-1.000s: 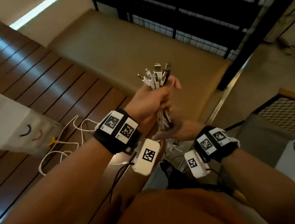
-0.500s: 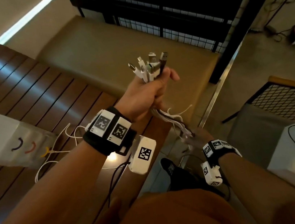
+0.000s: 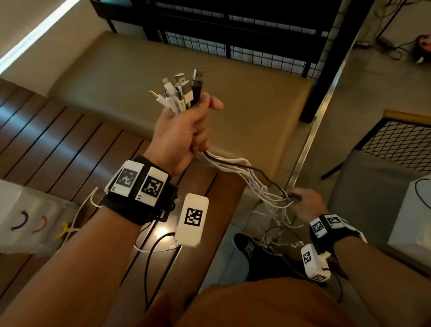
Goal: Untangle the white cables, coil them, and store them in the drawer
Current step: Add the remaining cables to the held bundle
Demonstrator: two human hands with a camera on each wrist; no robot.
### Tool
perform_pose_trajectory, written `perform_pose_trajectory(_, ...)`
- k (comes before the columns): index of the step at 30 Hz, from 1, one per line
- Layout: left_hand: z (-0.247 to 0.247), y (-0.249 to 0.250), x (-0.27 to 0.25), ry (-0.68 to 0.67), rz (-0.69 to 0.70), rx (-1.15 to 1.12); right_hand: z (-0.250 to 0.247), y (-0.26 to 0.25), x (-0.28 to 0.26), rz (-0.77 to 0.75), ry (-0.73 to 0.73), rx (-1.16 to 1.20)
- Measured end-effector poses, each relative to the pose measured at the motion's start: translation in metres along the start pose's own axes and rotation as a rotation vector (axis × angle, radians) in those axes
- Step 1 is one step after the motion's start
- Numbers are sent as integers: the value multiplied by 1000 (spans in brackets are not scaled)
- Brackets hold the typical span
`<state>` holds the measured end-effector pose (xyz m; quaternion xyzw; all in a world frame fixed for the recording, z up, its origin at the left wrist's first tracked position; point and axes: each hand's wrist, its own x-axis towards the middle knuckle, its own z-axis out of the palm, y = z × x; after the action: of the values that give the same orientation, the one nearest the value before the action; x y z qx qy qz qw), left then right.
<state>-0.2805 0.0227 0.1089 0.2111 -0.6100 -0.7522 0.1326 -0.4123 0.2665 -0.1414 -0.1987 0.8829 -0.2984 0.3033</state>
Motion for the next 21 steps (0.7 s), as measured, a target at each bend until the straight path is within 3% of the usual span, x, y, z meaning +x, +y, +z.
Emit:
perform_pose_trajectory(3,-3,0,0,39,3,10,-3,4,-3,-57,-16,9)
perform_pose_trajectory(10,-12,-3,1,62,-15,22,-7,14,3,35,-103,157)
perform_pose_trajectory(15,-17,-2,0,64,-18,42,-7,-6,7,51,-607,158)
perform_pose_trajectory(18,-19,0,-1,67,-21,36,-2,-25,15,64,-510,184)
perform_pose_trajectory(21,-19,0,0,72,-20,30,8,-49,18,-16,-430,162)
